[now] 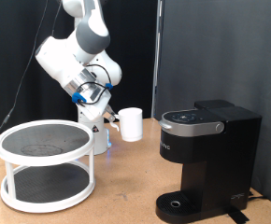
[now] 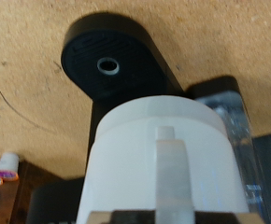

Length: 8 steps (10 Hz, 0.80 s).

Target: Make a cup of coffee with the keurig machine

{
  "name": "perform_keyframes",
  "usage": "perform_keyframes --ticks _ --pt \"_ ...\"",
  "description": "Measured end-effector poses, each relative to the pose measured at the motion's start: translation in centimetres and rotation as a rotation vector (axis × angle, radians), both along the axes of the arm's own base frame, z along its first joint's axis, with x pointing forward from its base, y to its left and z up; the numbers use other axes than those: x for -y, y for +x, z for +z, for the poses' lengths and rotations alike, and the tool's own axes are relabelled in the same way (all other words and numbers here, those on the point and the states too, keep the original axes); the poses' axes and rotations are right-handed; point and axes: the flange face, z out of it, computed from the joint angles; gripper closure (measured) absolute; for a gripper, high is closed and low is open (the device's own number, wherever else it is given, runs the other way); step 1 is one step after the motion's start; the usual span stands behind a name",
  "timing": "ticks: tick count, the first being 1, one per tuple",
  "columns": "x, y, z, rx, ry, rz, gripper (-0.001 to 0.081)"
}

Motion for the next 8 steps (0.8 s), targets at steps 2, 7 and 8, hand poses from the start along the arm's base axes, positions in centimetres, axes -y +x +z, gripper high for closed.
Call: perform_keyframes --ticks 2,7,8 --pt "-0.7 0.9 -2.2 -0.027 -0.045 -0.023 0.0806" --pt "-2.3 3.5 -6.6 -0.058 -0.081 -0.02 0.0806" --pt "-2.6 4.0 -7.4 -0.062 -0.093 -0.015 0.0806"
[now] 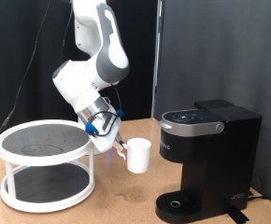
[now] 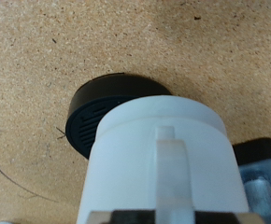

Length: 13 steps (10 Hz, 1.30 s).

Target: Make a cup of coffee with the keurig machine

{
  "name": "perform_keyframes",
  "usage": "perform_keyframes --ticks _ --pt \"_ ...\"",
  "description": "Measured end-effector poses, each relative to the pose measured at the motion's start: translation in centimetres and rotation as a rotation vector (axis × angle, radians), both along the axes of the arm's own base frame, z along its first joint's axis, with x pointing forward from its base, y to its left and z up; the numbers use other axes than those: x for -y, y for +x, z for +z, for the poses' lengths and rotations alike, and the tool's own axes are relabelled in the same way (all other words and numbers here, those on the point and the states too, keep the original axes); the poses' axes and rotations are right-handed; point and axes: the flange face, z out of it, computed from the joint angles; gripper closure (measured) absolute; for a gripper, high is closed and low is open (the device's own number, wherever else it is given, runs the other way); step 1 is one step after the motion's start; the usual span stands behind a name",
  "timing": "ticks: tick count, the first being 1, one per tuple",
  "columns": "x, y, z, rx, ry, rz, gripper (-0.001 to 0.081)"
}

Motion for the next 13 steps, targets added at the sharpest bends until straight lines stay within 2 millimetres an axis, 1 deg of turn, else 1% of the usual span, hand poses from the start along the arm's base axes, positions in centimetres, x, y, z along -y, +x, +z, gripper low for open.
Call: perform_keyframes --ticks 2,5,13 --pt "-0.4 0.9 -1.4 -0.003 -0.014 0.007 0.0806" --pt "-1.3 2.4 -2.9 0.015 -0.021 0.013 0.0806" --pt "-5.9 6.3 -4.6 0.047 -0.018 0.022 0.0806"
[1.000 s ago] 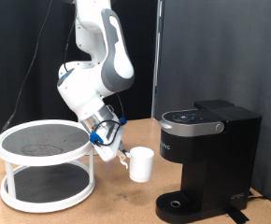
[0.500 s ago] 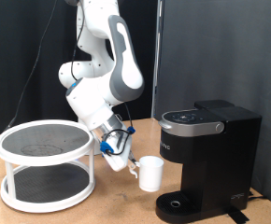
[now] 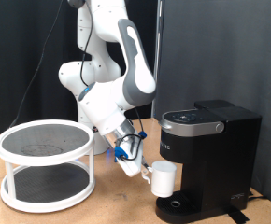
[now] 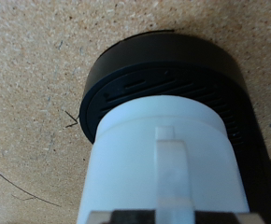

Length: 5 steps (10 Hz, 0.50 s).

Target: Make a cup of coffee with the keurig machine

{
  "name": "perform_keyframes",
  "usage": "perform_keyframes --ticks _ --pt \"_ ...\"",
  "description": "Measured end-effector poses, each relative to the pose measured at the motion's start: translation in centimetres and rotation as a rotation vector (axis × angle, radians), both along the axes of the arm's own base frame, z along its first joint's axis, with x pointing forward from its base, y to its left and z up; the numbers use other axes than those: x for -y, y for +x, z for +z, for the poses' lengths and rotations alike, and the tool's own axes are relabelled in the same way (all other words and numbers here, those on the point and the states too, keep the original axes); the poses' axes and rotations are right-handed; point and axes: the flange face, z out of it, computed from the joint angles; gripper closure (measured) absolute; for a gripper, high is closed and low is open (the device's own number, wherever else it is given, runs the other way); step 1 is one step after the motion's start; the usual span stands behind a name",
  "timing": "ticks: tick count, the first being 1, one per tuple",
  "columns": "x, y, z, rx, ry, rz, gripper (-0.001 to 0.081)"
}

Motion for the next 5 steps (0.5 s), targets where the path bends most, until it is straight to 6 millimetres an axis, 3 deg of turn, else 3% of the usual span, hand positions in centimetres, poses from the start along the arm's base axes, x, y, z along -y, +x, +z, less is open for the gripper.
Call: perform_keyframes --ticks 5 --pt "-1.9 1.4 -1.5 -0.011 -0.014 0.013 0.0806"
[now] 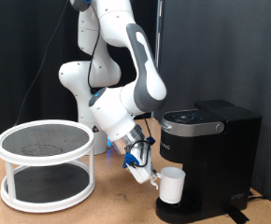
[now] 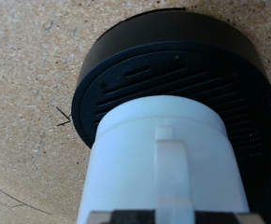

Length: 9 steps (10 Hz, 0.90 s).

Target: Make a cup of coffee with the keurig machine

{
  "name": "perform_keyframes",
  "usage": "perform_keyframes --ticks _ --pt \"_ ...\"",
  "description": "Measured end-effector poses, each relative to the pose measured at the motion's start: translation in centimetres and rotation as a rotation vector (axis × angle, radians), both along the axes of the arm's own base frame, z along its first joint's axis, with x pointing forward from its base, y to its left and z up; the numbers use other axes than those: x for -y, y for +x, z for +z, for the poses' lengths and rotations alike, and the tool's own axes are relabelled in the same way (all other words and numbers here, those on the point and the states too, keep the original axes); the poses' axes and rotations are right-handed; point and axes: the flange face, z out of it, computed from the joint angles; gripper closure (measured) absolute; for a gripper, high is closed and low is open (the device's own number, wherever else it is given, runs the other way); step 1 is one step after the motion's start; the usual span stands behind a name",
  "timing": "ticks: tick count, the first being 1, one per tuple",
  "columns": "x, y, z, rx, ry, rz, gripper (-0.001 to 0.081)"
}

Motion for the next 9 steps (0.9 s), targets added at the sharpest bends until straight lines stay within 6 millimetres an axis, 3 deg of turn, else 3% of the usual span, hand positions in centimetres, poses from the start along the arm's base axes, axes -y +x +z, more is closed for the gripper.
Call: perform_keyframes --ticks 5,6,7,9 --pt "-1.2 0.0 -1.1 0.006 0.015 0.001 0.0806" --pt "-1.2 -0.1 -1.3 0.003 0.015 0.003 0.0689" --pt "-1.2 -0.2 -1.5 -0.001 0.015 0.003 0.0689" --pt "-1.0 -0.3 -1.6 -0.007 0.017 0.024 0.0414"
